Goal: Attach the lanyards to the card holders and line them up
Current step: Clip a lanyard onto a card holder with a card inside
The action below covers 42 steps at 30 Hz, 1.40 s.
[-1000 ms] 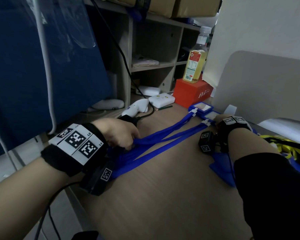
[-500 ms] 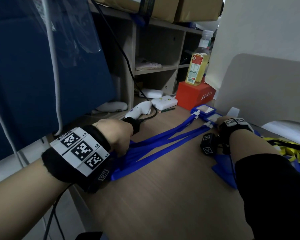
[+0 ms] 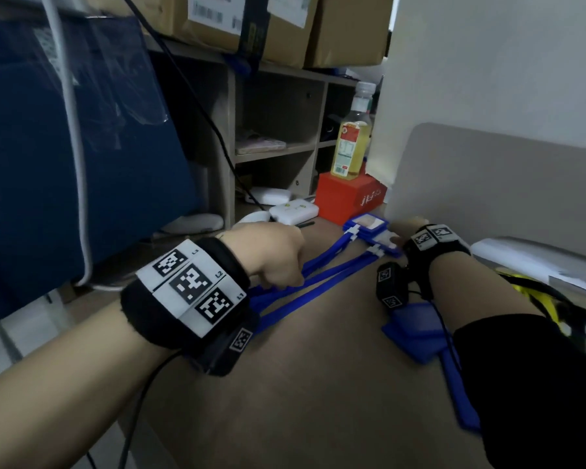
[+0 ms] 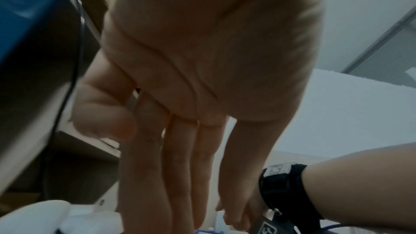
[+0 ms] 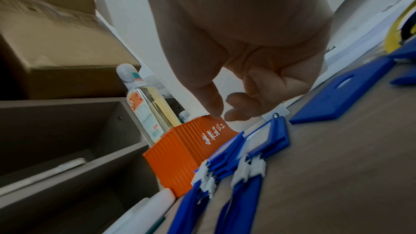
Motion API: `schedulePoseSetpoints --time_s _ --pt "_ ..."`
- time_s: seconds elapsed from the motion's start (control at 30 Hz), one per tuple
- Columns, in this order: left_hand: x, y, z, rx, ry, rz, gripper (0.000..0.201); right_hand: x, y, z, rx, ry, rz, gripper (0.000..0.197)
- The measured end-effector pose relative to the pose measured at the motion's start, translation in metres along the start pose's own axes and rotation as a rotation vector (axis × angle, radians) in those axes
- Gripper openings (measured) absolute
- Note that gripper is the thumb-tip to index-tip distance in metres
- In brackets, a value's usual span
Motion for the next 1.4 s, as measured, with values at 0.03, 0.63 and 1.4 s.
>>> schedulePoseSetpoints --time_s 0.03,0.63,1.4 --pt "-0.001 0.000 0.012 0.029 -0.017 -0.002 0.022 -0.005 -0.015 -0.009 0.030 0.147 0.010 0.035" --pt "0.026 0.000 0.221 0.565 -0.035 -0.074 0.035 -0.119 -0.174 0.101 0.364 0.546 0.268 0.014" --pt "0.090 -0.020 0.270 0.737 0.603 -0.125 0.090 -0.069 -0.227 0.134 0.339 0.504 0.021 0.017"
Point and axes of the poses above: each hand's wrist, its own y-axis towards the middle knuckle, its own x-axis out of the palm, z = x × y, the point moved 8 cm from there along y, towards the middle knuckle, and after that the axes turned 8 degrees about -x, right-handed, at the moved point
